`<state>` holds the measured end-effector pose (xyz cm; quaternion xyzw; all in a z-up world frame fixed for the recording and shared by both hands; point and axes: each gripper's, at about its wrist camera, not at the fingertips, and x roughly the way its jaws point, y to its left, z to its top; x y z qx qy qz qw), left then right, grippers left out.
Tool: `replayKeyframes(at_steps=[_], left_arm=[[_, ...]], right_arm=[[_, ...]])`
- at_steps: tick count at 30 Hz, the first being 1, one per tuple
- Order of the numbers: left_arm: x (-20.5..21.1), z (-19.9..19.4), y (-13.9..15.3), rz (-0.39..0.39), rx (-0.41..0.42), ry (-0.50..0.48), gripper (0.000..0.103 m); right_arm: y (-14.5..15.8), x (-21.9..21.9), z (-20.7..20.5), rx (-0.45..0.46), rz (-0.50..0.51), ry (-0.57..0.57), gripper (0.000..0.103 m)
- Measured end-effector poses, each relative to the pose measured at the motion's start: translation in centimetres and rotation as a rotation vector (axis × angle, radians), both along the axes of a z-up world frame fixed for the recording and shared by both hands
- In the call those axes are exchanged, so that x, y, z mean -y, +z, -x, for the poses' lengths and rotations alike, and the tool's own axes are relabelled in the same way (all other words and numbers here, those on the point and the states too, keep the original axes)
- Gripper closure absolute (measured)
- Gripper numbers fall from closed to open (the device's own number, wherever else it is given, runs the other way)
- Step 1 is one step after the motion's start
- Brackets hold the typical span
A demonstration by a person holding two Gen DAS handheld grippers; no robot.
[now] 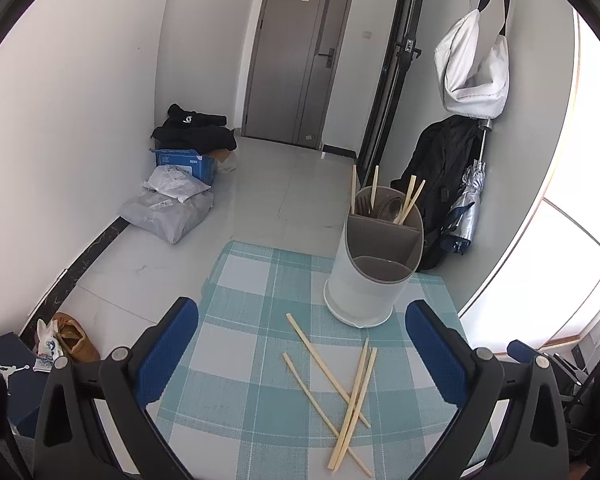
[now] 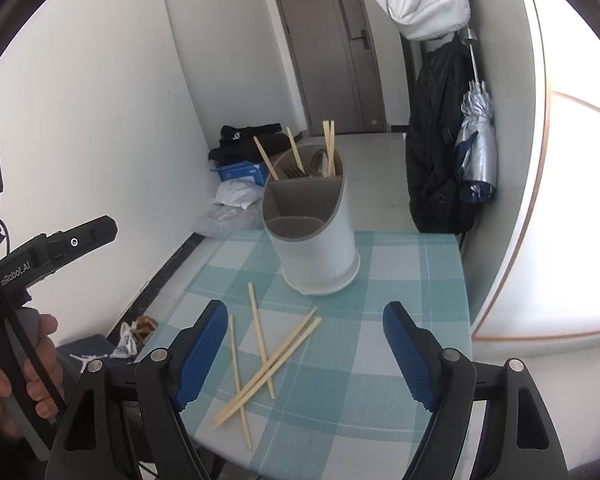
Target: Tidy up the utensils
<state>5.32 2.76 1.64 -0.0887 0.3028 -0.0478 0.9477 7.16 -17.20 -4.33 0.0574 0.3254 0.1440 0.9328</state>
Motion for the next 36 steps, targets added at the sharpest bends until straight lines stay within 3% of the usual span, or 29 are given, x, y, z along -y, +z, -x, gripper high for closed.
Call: replayKeyframes(at_steps=[9,18,22,26,31,36], left_arm=[[-1.5,-0.9,-3.2,-0.037,-0.074,0.015,0.001],[-3.4,-2.4,-3.9,0.068,-0.158,0.02,0.001],[-4.6,-2.8,-3.8,0.024,-0.162,0.079,0.001],[-6.2,-3.2,-3.8,0.07,-0.173,0.111,0.001],[-7.0,-4.1,-4.5,0.156,-0.23,0.128,0.001],[-7.2,-4.3,-4.7,0.165,-0.241,0.138,0.001]], right_arm=[[-3.8,-0.5,-2.8,-0.143,0.034,-0.009,0.023],[-8.0,-2.2,-7.8,-0.343,0.079,-0.021,0.025],[-10.1,-2.7,-10.6,-0.427,0.1,-0.035,0.04],[-11.7,-3.3,-12.4,-0.482,0.14,-0.074,0.052],[-11.6,-5.7,-12.9,-0.463,0.203,-0.055,0.057],[-11.5,-8.1,-12.7,-0.469,0.343,-0.069,0.073]])
